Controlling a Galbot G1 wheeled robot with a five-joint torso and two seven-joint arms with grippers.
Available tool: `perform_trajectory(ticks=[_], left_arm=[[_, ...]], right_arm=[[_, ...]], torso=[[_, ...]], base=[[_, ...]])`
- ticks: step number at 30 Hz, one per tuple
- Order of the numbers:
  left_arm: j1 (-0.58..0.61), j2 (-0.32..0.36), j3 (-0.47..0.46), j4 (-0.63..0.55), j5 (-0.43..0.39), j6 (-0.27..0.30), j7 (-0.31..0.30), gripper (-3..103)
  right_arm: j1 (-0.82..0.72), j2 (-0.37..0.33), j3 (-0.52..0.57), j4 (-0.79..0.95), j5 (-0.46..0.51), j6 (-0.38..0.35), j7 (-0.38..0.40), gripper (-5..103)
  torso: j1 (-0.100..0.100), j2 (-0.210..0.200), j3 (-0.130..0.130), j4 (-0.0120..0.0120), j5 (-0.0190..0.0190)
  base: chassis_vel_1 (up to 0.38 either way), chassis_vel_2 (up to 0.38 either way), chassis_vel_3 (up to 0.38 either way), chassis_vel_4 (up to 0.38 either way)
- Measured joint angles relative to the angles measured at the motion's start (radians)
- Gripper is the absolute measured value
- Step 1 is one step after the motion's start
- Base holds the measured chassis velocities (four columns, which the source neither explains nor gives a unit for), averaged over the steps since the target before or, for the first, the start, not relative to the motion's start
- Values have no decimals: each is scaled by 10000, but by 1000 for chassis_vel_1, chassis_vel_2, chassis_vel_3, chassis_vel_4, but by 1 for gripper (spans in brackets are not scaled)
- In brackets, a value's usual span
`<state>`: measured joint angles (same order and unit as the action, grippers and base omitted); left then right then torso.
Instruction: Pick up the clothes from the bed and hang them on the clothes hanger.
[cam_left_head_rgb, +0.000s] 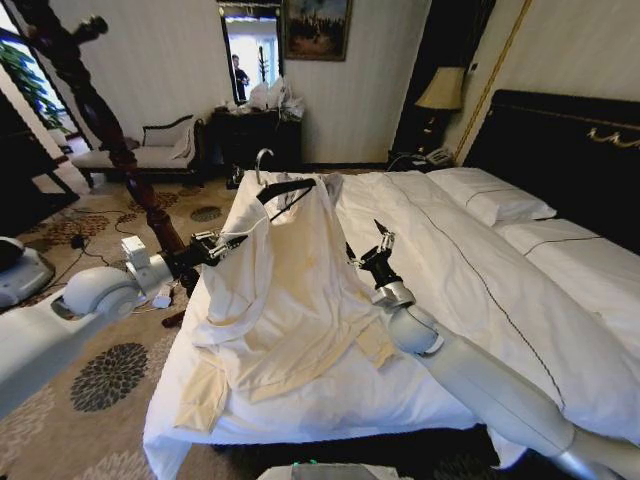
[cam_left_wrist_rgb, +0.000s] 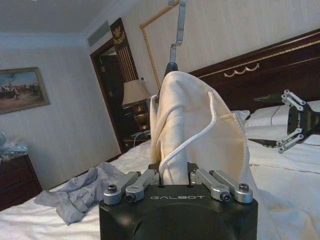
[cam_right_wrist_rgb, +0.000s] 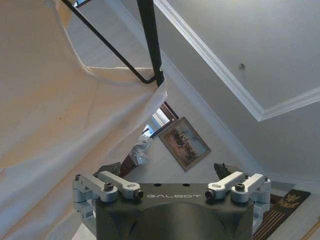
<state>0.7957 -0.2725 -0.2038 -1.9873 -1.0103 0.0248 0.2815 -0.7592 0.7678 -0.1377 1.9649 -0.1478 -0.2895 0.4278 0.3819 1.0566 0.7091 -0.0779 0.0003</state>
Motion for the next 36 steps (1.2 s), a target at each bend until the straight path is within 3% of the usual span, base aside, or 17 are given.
perform_trajectory(ticks=[6,14,22,25,27,30,36], left_arm=[[141,-52,46,-53,101,0,-70,20],[233,-110,168,-165,182,0,-124,20],[389,-146,199,-225,191,10,-254,20],[826,-679,327,-351,254,11,-709,20],[918,-907,388,-354,267,12,-858,20],[1442,-1641,423,-367,296,-5,-1283,20],[1720,-2130,411,-357,253,-116,-1514,20]], right_arm=[[190,166,-132,25,251,-20,17,100],[799,467,-449,87,1550,-116,41,100],[728,585,-534,-52,2260,-226,85,100],[455,575,-558,-312,3997,-361,334,100],[416,535,-560,-364,4458,-379,350,100],[439,477,-661,-711,6026,-384,209,100],[763,546,-771,-1390,6642,-68,-668,100]], torso=[[0,0,0,4,-3],[0,0,0,3,-4],[0,0,0,2,-1],[0,0,0,2,-1],[0,0,1,1,-2],[0,0,1,0,-3],[0,0,0,-2,-3]], base=[[0,0,0,0],[0,0,0,0],[0,0,0,0],[0,0,0,0],[0,0,0,0],[0,0,0,0],[0,0,0,0]])
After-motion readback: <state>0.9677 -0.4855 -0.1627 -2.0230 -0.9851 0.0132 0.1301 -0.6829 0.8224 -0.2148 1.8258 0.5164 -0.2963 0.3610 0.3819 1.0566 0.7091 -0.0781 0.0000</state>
